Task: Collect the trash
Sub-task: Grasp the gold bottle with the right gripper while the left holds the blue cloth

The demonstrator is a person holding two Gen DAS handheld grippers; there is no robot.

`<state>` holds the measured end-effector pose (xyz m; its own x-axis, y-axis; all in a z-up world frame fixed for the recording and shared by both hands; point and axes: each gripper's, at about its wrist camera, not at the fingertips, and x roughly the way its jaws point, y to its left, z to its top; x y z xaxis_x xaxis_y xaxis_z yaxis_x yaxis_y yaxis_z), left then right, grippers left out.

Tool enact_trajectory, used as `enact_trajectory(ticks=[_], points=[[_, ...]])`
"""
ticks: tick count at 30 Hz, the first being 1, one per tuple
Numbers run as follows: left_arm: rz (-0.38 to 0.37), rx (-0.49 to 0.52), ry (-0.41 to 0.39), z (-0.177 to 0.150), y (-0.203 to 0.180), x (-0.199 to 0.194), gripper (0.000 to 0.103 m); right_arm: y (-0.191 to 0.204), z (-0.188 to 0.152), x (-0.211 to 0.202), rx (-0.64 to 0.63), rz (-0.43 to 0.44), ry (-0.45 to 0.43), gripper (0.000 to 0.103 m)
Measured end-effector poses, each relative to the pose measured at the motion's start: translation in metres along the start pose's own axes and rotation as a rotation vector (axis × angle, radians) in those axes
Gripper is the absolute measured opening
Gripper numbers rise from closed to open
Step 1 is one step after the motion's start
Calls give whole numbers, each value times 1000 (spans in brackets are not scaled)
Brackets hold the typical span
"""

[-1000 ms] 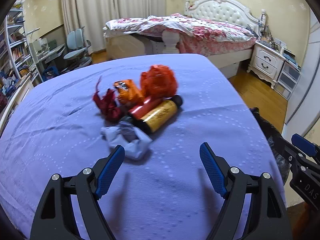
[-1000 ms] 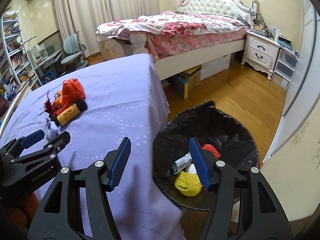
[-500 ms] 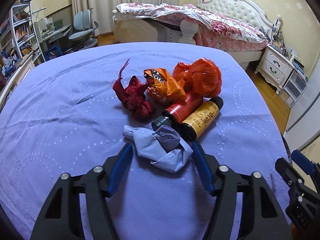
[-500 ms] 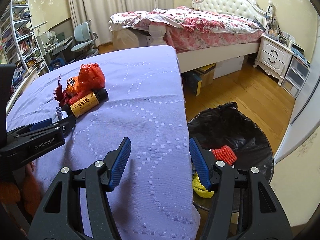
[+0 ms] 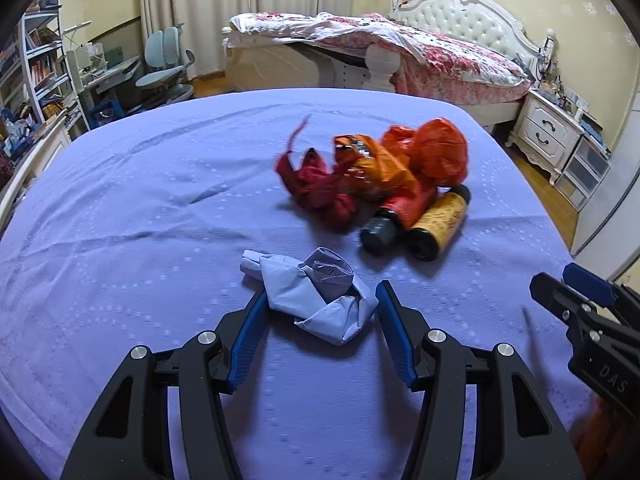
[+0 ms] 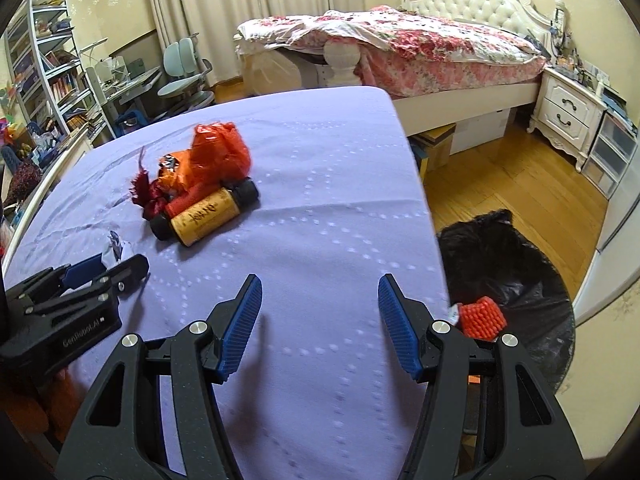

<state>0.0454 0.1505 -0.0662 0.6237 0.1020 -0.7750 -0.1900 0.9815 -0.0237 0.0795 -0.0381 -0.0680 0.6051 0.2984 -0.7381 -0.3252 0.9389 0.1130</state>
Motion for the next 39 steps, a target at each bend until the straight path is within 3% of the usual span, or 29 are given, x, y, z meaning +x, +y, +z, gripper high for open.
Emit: enact_trajectory(ticks=[10,19,30,39], points=[[47,-59,5,4,49,3,55,54,9,19,-53,59,22,60],[75,-91,1,9,83,5,55,79,26,34,-55,31,0,64],[60,-98,-4,7,91,6,55,56,25,35,-28,-47,37,64],[61,-90,-5,10,92,7,55,45,32,38,-19,-44,35,64]])
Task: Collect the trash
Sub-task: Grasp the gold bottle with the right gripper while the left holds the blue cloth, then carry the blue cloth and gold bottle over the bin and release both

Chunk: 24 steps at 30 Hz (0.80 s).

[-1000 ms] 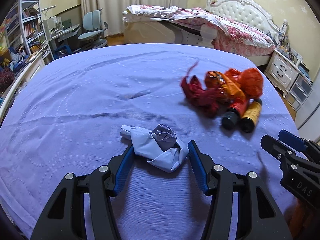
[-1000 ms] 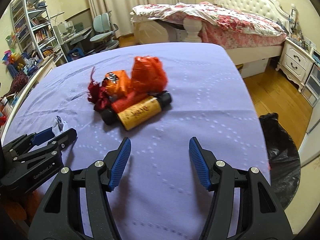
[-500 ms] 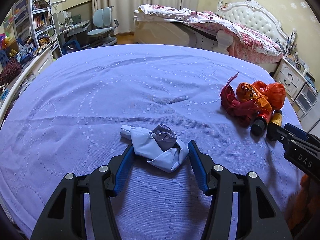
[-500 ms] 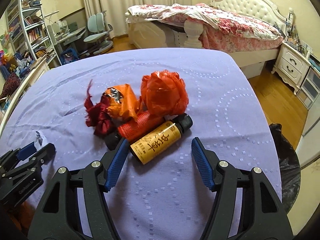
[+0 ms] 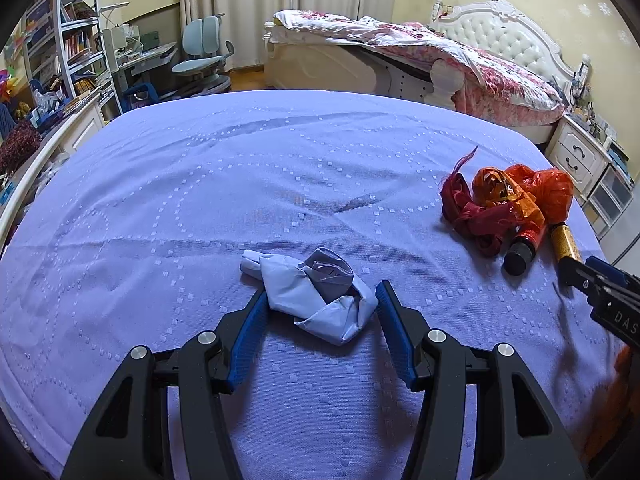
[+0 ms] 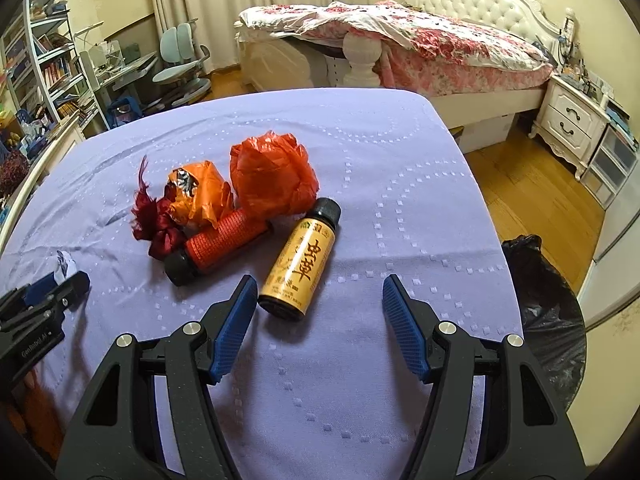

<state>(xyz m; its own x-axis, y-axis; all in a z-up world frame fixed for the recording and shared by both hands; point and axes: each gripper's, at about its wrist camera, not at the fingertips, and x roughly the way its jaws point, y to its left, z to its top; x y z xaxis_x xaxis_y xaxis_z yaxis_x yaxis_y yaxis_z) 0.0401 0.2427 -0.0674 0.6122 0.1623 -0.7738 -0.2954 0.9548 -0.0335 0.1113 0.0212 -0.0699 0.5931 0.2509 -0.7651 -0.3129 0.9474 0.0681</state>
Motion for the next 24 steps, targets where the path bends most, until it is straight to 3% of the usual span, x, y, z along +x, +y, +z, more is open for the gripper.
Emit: enact_trajectory(ticks=[5,11,16,24], points=[[1,9,-1,1,-1,1,55,-1,10,5,6,-6,-16,64],[-9,5,-5,-1,2,1,55,-4,13,11,5,-9,1,51],[-11,8,-8,-4,1,0,55,-4,9,10,-17,0,2,23],[-24,7,-19,-6,0,-5,55,-1,-7,-3,-55,20,6,23]])
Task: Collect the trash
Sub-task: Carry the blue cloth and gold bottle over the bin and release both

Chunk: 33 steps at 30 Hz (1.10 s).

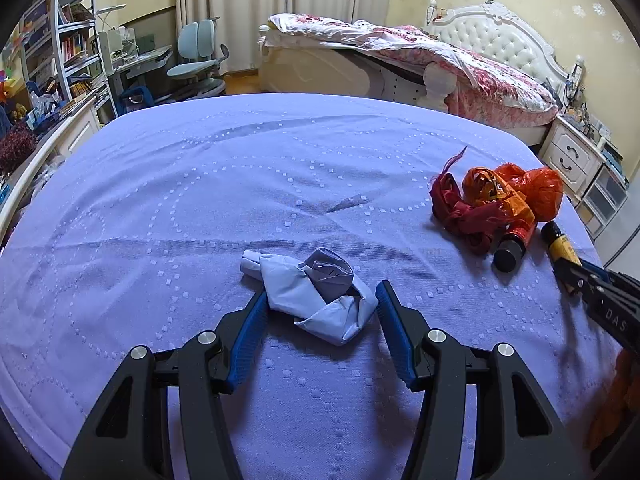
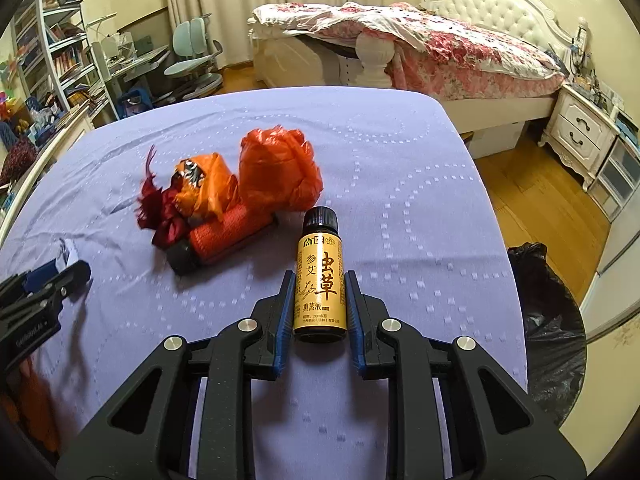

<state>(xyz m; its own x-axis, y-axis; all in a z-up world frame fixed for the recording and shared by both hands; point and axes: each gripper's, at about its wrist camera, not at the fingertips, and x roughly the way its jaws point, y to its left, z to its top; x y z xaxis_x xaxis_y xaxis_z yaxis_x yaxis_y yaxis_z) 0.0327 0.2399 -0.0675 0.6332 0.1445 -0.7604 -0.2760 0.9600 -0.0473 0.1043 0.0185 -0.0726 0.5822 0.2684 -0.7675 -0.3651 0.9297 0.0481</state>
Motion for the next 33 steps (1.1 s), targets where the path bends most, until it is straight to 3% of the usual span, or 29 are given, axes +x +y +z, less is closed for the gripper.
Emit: enact_trajectory(ticks=[16,33], points=[[-39,-6,-40,-14,-17,-21,55,-14,-30,-40,14,24,-54,23],[-147,95,-83,-24,-95,-41,55,-52,-49,-77,79,0,-120,23]])
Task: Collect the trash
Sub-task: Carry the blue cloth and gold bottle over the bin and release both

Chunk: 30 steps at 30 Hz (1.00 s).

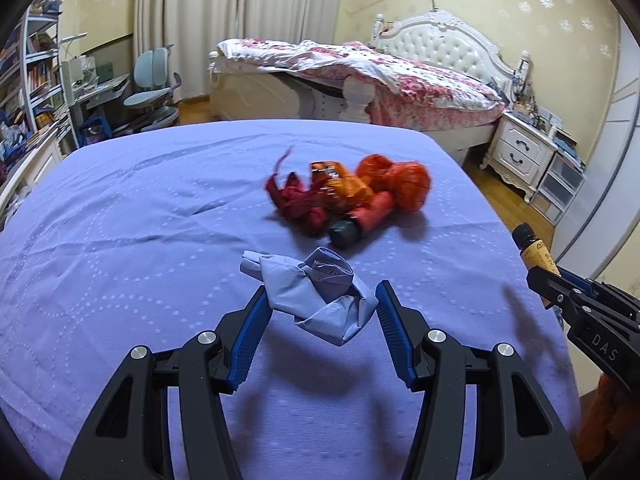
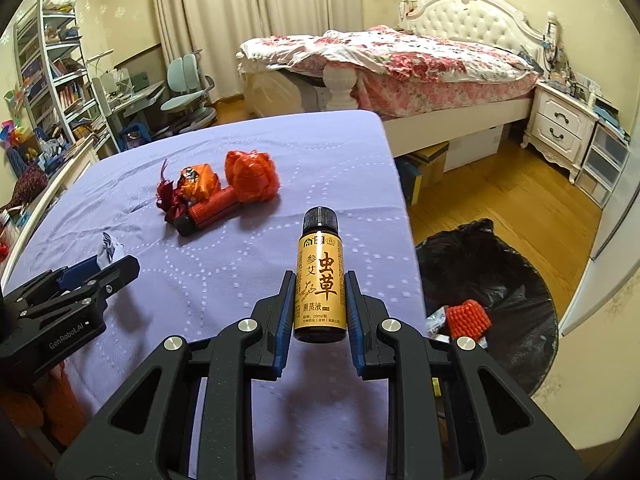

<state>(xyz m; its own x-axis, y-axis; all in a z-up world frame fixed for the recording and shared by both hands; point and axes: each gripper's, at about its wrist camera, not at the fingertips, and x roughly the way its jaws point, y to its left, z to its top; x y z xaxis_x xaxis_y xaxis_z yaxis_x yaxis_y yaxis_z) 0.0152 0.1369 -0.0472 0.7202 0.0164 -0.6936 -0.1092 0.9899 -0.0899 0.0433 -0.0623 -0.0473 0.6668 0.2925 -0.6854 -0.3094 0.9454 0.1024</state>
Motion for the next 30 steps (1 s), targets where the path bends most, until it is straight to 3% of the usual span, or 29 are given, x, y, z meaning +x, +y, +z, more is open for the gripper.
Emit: enact_trajectory(ticks=[18,30], points=[[-140,165,-30,14,-119,12,55,-89,-12,-20,138,-122,-40,23],[-174,238,-21,20,-171,32,55,-131,-21,-23,198,-177,-57,23]])
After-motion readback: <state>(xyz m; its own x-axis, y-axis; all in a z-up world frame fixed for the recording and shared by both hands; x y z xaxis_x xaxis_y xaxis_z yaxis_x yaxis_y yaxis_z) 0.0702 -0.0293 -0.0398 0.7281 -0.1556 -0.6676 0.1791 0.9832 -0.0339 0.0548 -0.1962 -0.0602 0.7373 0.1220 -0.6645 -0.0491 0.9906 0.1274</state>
